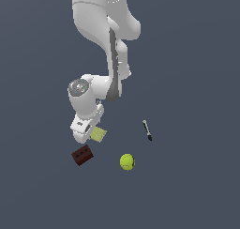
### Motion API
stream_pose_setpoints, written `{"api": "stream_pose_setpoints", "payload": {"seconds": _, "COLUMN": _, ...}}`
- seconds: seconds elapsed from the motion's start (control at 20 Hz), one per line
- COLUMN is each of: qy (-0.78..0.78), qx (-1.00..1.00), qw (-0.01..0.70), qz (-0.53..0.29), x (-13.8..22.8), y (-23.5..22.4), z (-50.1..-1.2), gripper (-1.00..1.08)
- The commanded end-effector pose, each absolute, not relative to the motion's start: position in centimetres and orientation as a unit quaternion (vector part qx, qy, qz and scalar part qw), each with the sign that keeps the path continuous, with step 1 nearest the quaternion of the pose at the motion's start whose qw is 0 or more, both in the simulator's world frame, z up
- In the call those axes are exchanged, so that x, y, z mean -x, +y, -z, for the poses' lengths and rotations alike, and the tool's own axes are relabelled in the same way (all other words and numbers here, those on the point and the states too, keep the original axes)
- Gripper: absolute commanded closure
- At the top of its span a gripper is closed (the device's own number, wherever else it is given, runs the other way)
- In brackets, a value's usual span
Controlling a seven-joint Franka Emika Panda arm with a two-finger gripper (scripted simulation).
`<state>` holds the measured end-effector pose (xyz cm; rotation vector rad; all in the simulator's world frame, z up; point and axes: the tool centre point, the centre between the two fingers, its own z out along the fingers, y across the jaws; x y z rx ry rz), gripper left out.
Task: Pick up a designated object from a clutter of objects.
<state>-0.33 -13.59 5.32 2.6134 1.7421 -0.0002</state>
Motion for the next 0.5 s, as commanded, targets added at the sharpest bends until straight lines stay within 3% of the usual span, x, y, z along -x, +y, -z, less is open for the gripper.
{"api": "stream_pose_setpoints", "payload": {"seconds": 0.0, "qy": 0.555, "qx": -0.832, "qw": 0.0, "qz": 0.0, "x": 0.4, "y": -13.6, "z": -4.4, "gripper": -0.92}}
{"api": "stream_pose_setpoints", "payload": {"seconds": 0.45, "qy": 0.556, "qx": -0.831, "qw": 0.0, "qz": 0.0, "x": 0.4, "y": -13.6, "z": -1.1, "gripper": -0.92}}
